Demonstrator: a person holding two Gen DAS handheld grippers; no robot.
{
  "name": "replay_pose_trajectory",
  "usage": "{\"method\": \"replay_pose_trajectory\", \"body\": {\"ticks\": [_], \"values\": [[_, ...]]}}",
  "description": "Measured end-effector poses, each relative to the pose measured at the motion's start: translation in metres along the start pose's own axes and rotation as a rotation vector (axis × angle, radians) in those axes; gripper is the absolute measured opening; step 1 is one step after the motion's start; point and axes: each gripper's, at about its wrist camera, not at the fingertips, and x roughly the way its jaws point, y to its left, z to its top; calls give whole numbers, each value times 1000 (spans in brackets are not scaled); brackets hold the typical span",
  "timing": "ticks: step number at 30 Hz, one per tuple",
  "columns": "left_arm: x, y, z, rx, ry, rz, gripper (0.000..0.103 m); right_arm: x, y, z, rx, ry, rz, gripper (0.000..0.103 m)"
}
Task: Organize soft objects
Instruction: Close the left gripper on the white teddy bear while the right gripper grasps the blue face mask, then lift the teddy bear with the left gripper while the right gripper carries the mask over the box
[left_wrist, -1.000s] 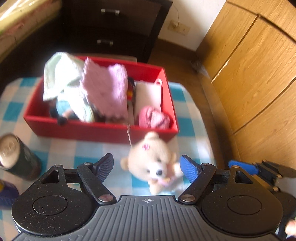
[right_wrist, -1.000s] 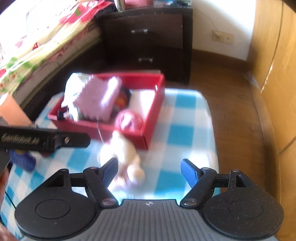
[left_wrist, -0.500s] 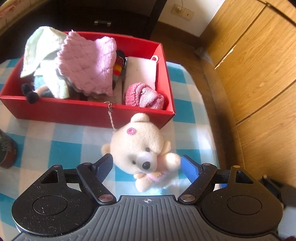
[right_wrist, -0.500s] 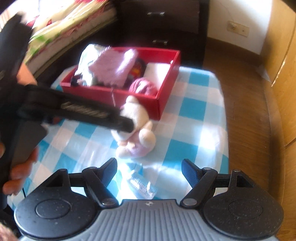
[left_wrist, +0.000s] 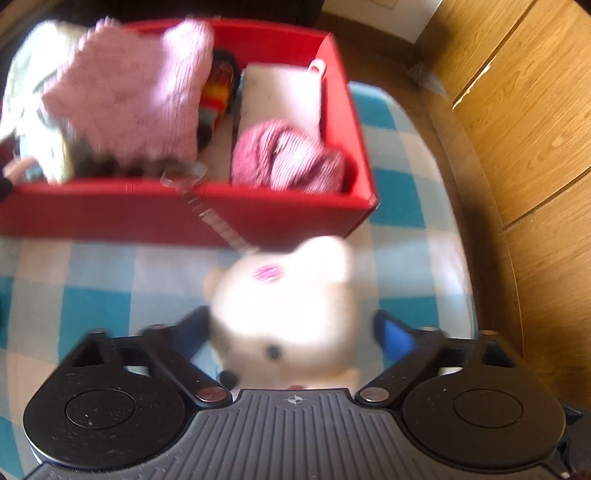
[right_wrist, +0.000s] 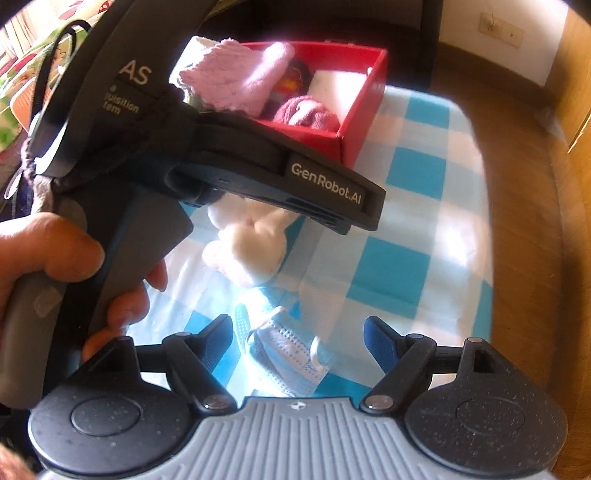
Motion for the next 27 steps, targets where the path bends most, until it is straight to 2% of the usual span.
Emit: {"method": "replay_pose_trajectory", "body": {"ticks": [2, 4, 10, 13, 14, 20, 27], "values": [[-3, 2, -3, 5, 8, -12, 75, 4, 1, -1, -14, 15, -14, 57], [-5, 4, -7, 3, 23, -24, 74, 7, 2, -2, -15, 28, -7, 55], [-15, 7, -16, 8, 34, -30, 69, 15, 5, -5, -22, 72, -7, 41], [-24, 7, -18, 18, 20, -39, 67, 19, 6, -11, -32, 97, -20, 39], [-28, 7, -18, 20, 14, -42, 67, 20, 6, -12, -33, 101, -24, 35], [-51, 21, -18, -3, -18, -69, 67, 18, 6, -11, -17, 84, -14, 22], [-70, 39, -16, -44, -48, -93, 67, 16, 10, -4, 7, 62, 25, 15]]}}
